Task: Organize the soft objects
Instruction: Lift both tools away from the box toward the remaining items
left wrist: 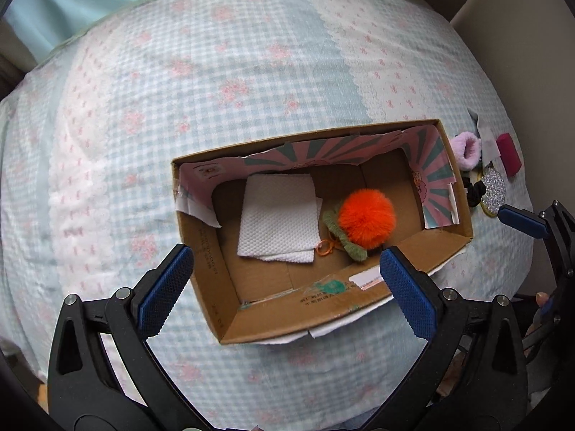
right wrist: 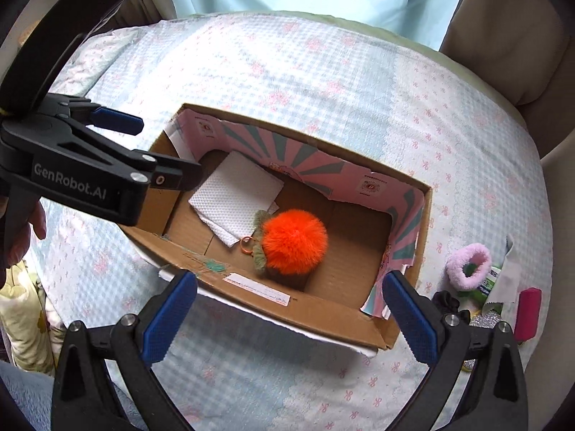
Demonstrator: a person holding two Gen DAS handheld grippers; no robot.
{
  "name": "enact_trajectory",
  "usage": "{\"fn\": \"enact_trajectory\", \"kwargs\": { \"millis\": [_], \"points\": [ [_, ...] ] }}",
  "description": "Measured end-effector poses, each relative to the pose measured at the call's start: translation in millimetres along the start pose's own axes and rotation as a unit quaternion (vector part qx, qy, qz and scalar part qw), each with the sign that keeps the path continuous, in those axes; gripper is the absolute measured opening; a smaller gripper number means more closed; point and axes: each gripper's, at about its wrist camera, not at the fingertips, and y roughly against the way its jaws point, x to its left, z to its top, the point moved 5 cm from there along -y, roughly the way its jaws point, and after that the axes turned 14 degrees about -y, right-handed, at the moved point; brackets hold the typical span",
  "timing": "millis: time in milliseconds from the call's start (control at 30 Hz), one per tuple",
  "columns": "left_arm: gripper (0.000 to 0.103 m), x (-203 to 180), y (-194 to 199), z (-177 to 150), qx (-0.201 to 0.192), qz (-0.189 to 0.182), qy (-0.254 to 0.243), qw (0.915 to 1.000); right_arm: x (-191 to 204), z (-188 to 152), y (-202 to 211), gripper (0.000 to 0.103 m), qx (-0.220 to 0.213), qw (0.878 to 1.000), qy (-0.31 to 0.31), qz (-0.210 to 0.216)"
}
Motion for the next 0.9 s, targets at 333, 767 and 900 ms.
{"fn": "enact_trajectory", "kwargs": {
  "millis": [333, 767, 900],
  "points": [
    [0.103, -22.0, 109.2, -40.7, -0.084, 0.012, 0.045, 0.9954, -23.4, -16.3, 112.3, 0.103, -0.054, 0.99, -0.132, -0.005],
    [0.103, -116.0, 139.2, -23.5, -0.131, -0.012, 0.002, 0.9913, -109.8, -55.2, 203.1, 0.103, -0.126, 0.961, -0.239, -0.055],
    [0.103, -156.2, 140.8, -6.5, -0.144, -0.003, -0.006, 0.9896, -147.6, -61.2, 214.0, 0.103, -0.141, 0.955, -0.26, -0.039]
  ]
}}
